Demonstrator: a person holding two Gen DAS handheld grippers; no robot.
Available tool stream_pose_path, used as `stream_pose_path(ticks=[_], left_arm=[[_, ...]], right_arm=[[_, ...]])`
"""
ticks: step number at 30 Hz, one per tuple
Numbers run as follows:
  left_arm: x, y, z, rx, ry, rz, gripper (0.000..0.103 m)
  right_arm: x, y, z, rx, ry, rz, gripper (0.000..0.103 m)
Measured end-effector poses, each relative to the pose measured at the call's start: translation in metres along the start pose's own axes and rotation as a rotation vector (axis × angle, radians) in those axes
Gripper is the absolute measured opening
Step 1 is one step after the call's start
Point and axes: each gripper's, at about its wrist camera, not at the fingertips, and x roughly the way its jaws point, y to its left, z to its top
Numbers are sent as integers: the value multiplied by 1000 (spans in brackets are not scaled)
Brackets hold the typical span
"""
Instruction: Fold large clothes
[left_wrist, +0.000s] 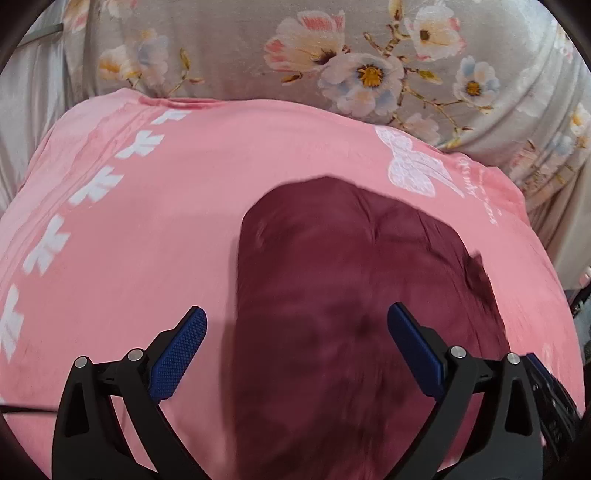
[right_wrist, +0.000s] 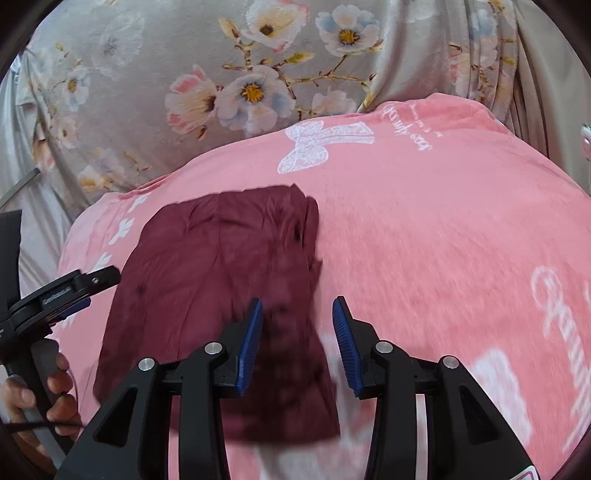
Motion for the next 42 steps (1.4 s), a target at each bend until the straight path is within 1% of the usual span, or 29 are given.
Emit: stream_pose_path(ticks=[2, 4, 5, 7, 10, 13, 14, 15, 17, 18, 20, 21, 22, 23, 24, 25, 26, 27, 28, 30, 32, 33, 35, 36, 37, 39, 40, 41, 42], left_arm=[[-14, 8, -22, -4, 39, -24, 96], [-19, 12, -40, -16, 72, -4, 95], [-20, 16, -48, -40, 90, -1, 94], [-18, 24, -58, -103, 131, -27, 94], [-12, 34, -66, -180, 198, -86, 94], [-12, 39, -71, -243, 215, -122, 94], [-10, 39, -71, -252, 220, -137, 94], [-6, 38, -72, -256, 231, -153, 94], [2, 37, -75, -271, 257, -164, 95], [5, 35, -75, -273, 254, -156, 94], [4, 30, -74, -245, 243, -145, 87], [3, 27, -72, -226, 239, -150, 76], [3, 25, -69, -215, 241, -165, 62], [1, 21, -67, -195, 244, -152, 62], [-1, 20, -65, -183, 241, -143, 57], [-4, 19, -62, -158, 238, -135, 49], [-9, 21, -60, -138, 232, -140, 46], [-11, 24, -58, -130, 231, -152, 40], [-16, 30, -55, -125, 233, -179, 36], [-28, 41, -51, -100, 233, -221, 35], [-44, 52, -54, -37, 221, -227, 35], [-48, 55, -57, -8, 220, -222, 35], [-45, 55, -72, 31, 241, -195, 35], [-38, 53, -80, 50, 244, -167, 37], [-33, 51, -85, 61, 242, -142, 41], [-28, 43, -93, 91, 223, -87, 45], [-30, 40, -92, 101, 215, -78, 45], [-34, 39, -90, 106, 211, -75, 45], [-41, 42, -86, 100, 208, -80, 45]], right_arm=[[-8, -2, -16, 5, 33, 30, 40], [-7, -3, -25, 17, 50, 39, 40], [-5, -3, -28, 26, 58, 38, 40], [1, -4, -32, 55, 66, 45, 40], [7, -9, -32, 122, 62, 88, 40], [1, -7, -27, 150, 38, 103, 40], [-1, -6, -26, 152, 27, 105, 43], [-4, -5, -26, 153, 17, 107, 52], [-10, 0, -23, 156, -14, 116, 61], [-11, 1, -22, 155, -23, 115, 62], [-9, 7, -16, 146, -25, 99, 62], [-4, 12, -13, 137, -14, 74, 62], [0, 13, -11, 135, -2, 55, 61], [5, 14, -10, 136, 12, 39, 52], [9, 15, -10, 143, 26, 31, 26], [10, 14, -11, 148, 37, 24, 15], [9, 13, -12, 151, 47, 29, 9], [4, 12, -14, 158, 45, 54, 6], [-7, 13, -18, 153, 36, 79, 6], [-32, 18, -24, 103, 21, 114, 5], [-51, 26, -36, 57, 29, 129, 4], [-56, 29, -47, 27, 46, 122, 4], [-49, 32, -64, -14, 79, 78, 4], [-42, 31, -71, -20, 94, 63, 5], [-32, 27, -78, 1, 115, 65, 6], [-21, 21, -84, 50, 142, 74, 7], [-23, 20, -83, 58, 146, 71, 7], [-27, 19, -81, 54, 148, 64, 10], [-35, 18, -79, 46, 146, 48, 15]])
